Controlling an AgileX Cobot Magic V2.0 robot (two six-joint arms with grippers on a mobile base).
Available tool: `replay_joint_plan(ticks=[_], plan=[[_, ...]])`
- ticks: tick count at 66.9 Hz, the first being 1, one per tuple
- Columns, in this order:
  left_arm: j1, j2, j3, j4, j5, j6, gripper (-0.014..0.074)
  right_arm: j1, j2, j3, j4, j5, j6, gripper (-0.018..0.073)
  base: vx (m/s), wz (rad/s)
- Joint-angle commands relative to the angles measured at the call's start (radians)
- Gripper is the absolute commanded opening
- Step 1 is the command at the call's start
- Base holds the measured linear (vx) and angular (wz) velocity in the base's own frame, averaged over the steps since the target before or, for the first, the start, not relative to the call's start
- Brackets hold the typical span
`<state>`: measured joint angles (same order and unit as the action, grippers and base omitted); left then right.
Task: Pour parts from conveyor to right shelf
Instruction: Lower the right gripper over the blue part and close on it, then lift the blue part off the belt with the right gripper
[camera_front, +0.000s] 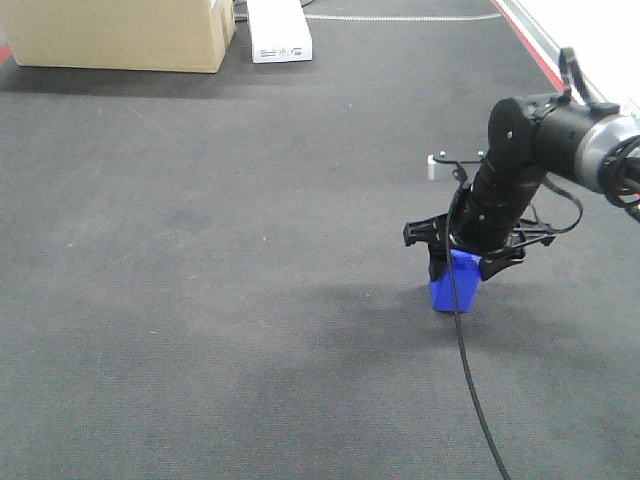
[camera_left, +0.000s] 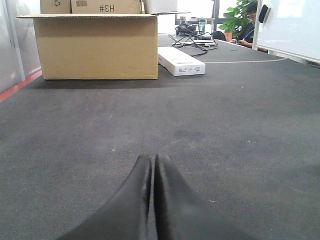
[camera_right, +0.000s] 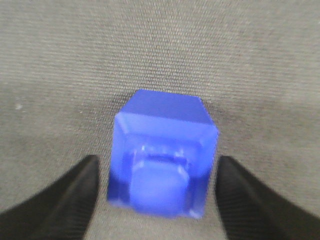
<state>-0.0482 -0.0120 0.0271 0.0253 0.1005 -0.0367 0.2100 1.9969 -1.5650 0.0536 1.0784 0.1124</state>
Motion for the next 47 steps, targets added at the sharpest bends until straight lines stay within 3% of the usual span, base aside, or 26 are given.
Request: replay_joint_plan(ticks=[1, 17, 26, 47], plan=[[-0.006, -0.013, -0.019, -0.006, -0.079, -0.008, -0.0006, -0.004, -0.044, -0.031, 0.014, -0.028, -0.006, 0.0335, 0.00, 0.00], [-0.006, -0.013, -0.019, -0.006, -0.079, -0.008, -0.0006, -0.004, -0.074, -0.029, 0.012, -0.109, -0.029, -0.0017, 0.00, 0.00], [-0.006, -0.013, -0.019, -0.006, -0.079, -0.008, -0.0006, -0.004, -0.158, 0.023, 0.007, -0.219, -0.029, -0.0009, 0.00, 0.00], [-0.006, -0.013, -0.019, -0.006, -0.079, -0.008, -0.0006, -0.004, -0.470, 0.360, -0.094, -0.454, -0.023, -0.0005, 0.00, 0.00]])
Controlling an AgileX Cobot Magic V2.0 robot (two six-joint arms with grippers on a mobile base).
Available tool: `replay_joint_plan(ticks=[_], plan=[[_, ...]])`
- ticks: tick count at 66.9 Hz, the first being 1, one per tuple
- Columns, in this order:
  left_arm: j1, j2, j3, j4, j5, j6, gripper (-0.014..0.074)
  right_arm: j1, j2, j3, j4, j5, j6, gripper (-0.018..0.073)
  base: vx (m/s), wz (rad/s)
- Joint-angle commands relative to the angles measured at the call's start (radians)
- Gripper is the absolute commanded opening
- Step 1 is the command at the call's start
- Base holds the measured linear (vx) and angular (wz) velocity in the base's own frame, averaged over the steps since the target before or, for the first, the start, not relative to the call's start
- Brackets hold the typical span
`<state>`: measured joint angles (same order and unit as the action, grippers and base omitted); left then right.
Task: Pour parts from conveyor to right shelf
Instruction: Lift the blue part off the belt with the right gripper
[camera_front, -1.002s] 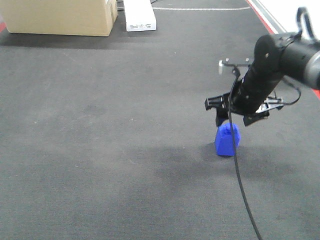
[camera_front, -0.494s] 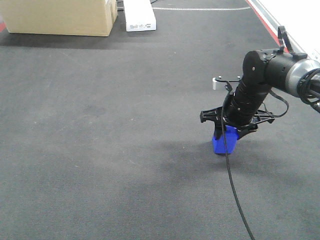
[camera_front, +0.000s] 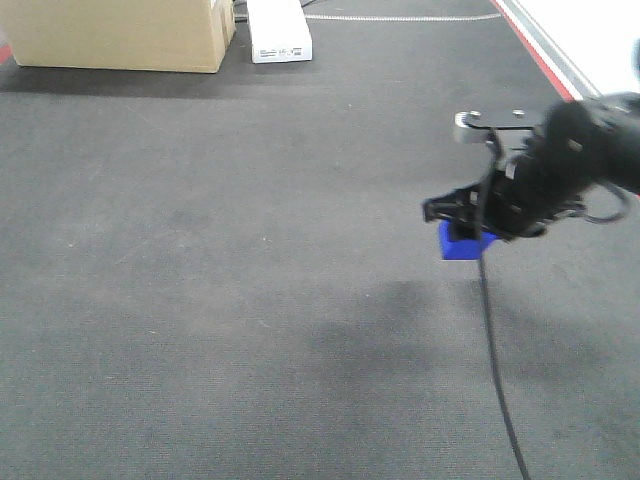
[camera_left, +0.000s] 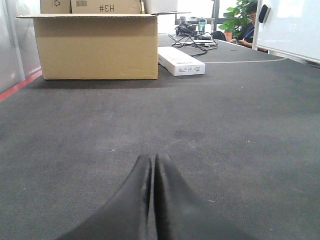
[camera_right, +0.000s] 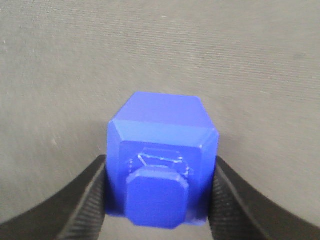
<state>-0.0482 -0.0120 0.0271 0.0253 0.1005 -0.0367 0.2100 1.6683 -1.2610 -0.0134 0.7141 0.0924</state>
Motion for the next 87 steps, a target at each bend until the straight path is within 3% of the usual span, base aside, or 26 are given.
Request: replay_joint_plan(ticks=[1, 17, 36, 51, 65, 72, 87], plan=[[-0.006, -0.013, -0.019, -0.006, -0.079, -0.008, -0.0006, -0.004, -0.159, 0.079, -0.027, -0.094, -0.003, -0.0005, 0.00, 0.00], [-0.006, -0.013, -0.019, -0.006, -0.079, -0.008, -0.0006, -0.004, -0.491, 0.359, -0.010, -0.204, 0.022, -0.0005, 0.00, 0.00], [-0.006, -0.013, -0.019, -0.006, -0.079, -0.008, -0.0006, -0.004, -0.987, 0.590, -0.012, -0.143, 0.041, -0.0005, 0.00, 0.00], [-0.006, -0.013, -0.019, -0.006, -0.079, -0.008, -0.0006, -0.004, -1.275, 0.699, -0.074, -0.062, 0.038, -0.0005, 0.00, 0.00], [-0.006, -0.013, -0.019, -0.006, -0.079, -0.008, -0.0006, -0.004, -1.582, 0.821, -0.148, -0.182, 0.036, -0.0005, 0.00, 0.00], [-0.006, -0.013, -0.019, -0.006, -0.079, -0.008, -0.0006, -0.004, -1.693, 0.890, -0.150, -0.260, 0.036, -0.0005, 0.00, 0.00], [-0.006, -0.012, -0.019, -0.006, -0.078, -0.008, -0.0006, -0.004, -1.668, 0.923, -0.186, -0.348, 0.034, -0.0005, 0.00, 0.00]])
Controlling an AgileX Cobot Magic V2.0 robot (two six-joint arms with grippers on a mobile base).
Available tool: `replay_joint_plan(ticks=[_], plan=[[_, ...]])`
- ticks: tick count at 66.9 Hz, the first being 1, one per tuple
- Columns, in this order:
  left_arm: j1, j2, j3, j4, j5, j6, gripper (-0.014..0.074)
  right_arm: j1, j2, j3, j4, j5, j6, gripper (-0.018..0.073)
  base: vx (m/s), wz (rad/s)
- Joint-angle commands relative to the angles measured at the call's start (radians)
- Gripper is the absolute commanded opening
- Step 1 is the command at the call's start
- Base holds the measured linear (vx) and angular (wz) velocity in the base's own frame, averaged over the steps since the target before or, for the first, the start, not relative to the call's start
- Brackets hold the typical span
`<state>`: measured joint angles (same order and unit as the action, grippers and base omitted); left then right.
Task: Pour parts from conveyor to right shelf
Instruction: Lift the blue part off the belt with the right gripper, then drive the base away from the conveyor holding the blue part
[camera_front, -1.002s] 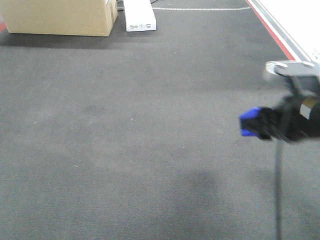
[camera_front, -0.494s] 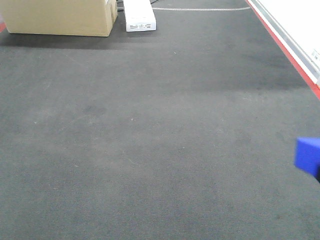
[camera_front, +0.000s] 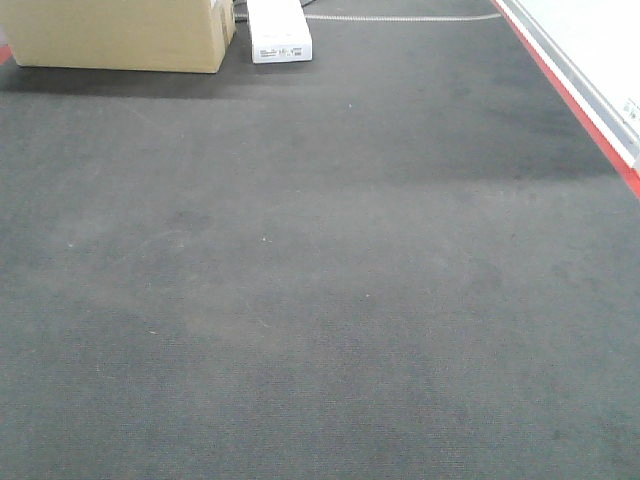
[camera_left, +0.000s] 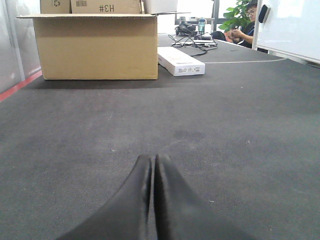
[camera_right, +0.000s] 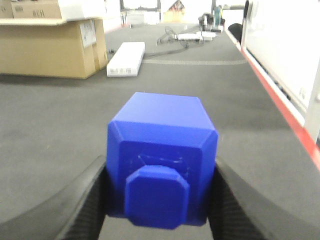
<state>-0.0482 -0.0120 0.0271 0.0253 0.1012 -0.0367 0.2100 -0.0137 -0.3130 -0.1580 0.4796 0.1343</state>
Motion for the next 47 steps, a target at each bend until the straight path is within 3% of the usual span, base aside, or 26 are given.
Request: replay_joint_plan(ticks=[1, 47], plan=[[-0.006, -0.012, -0.019, -0.006, -0.079, -0.008, -0.0006, -0.004, 0.014, -0.025, -0.043, -0.114, -0.008, -0.0005, 0.00, 0.00], [-0.006, -0.012, -0.019, -0.006, -0.079, -0.008, -0.0006, -0.004, 0.014, -0.025, -0.056, -0.123, -0.008, -0.0005, 0.00, 0.00]])
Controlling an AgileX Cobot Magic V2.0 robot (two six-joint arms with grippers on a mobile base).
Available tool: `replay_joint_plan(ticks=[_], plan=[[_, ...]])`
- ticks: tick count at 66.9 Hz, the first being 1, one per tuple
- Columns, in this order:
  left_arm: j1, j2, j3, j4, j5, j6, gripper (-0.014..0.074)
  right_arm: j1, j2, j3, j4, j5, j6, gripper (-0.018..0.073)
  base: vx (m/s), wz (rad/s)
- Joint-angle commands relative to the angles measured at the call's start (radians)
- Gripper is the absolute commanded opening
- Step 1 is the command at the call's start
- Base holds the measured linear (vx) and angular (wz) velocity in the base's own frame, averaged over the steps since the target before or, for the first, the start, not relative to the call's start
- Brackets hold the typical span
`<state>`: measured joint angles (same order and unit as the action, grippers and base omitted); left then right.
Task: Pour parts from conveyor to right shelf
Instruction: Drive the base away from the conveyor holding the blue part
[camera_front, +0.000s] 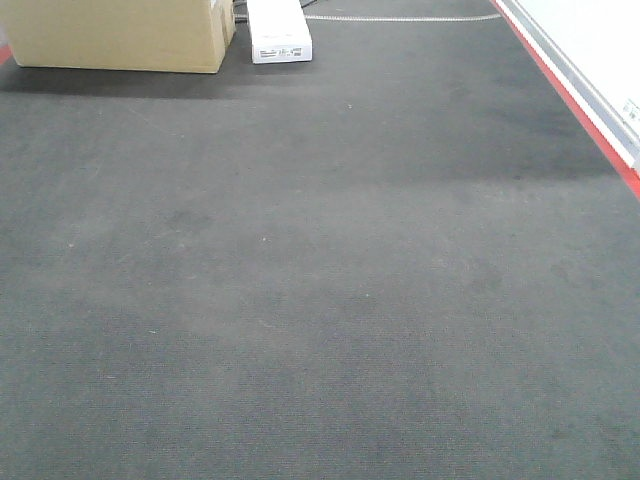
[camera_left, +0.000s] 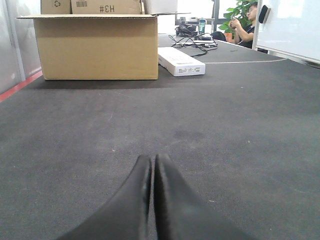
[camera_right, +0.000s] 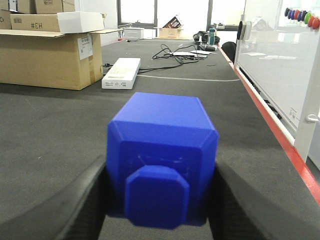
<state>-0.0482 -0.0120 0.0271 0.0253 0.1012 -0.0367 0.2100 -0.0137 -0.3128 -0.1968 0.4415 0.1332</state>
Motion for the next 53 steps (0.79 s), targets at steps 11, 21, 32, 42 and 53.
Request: replay_joint_plan(ticks=[11, 21, 32, 42, 53], plan=[[-0.006, -0.012, -0.019, -0.006, -0.079, -0.008, -0.0006, -0.004, 0.014, -0.025, -0.017, -0.085, -0.007, -0.0005, 0.00, 0.00], [-0.006, -0.012, -0.019, -0.006, -0.079, -0.008, -0.0006, -0.004, 0.014, -0.025, -0.017, -0.085, -0.007, -0.0005, -0.03, 0.01], [-0.006, -0.012, -0.019, -0.006, -0.079, -0.008, -0.0006, -0.004, 0.014, -0.025, -0.017, -0.085, -0.007, -0.0005, -0.15, 0.03], [-0.006, -0.012, -0.019, -0.006, -0.079, -0.008, -0.0006, -0.004, 0.014, -0.025, -0.017, -0.085, -0.007, -0.0005, -0.29, 0.09], [-0.006, -0.012, -0.019, -0.006, -0.079, -0.008, -0.0006, -0.004, 0.014, -0.025, -0.017, -0.085, -0.007, -0.0005, -0.34, 0.09]])
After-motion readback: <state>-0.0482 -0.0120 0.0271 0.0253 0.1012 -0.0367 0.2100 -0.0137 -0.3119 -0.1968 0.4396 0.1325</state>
